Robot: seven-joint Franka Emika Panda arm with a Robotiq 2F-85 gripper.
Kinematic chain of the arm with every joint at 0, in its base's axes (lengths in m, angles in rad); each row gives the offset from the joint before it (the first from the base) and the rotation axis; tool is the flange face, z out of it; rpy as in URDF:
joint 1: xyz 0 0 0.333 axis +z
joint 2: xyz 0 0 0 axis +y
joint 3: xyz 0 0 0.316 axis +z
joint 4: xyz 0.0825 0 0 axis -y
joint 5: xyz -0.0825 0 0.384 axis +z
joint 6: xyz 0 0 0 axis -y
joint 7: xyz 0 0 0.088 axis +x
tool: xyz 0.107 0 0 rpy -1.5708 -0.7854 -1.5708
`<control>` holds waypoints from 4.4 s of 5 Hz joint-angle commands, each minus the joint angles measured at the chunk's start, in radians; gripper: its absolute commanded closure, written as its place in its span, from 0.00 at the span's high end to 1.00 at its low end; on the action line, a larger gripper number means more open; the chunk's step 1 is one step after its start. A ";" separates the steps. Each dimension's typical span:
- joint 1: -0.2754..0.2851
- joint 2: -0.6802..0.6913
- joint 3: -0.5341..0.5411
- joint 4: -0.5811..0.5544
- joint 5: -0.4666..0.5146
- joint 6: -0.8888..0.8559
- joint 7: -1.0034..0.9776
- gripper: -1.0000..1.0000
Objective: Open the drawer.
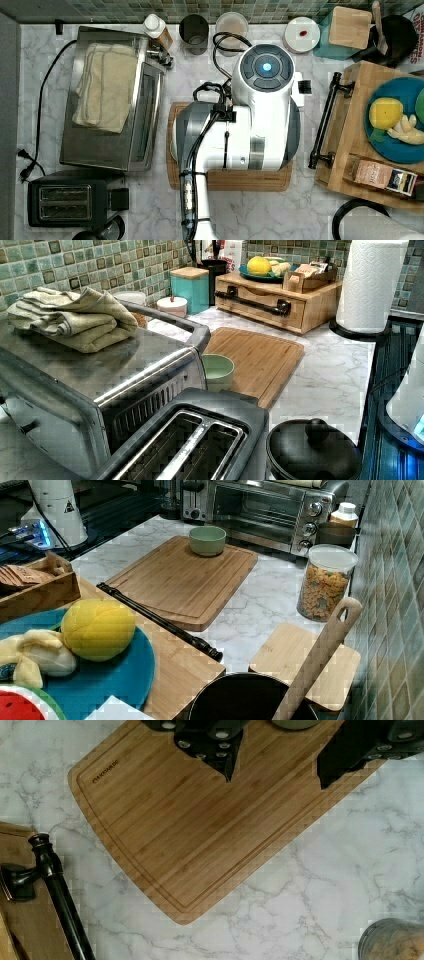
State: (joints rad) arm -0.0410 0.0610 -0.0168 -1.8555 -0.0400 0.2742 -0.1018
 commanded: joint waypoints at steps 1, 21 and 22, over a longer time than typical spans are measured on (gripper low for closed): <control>-0.001 0.003 0.001 -0.001 -0.001 0.000 0.000 1.00; -0.243 0.235 -0.169 -0.110 -0.115 0.480 -0.595 1.00; -0.255 0.264 -0.168 -0.123 -0.110 0.560 -0.603 1.00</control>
State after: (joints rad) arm -0.2734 0.3389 -0.1630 -2.0117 -0.1716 0.8052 -0.7051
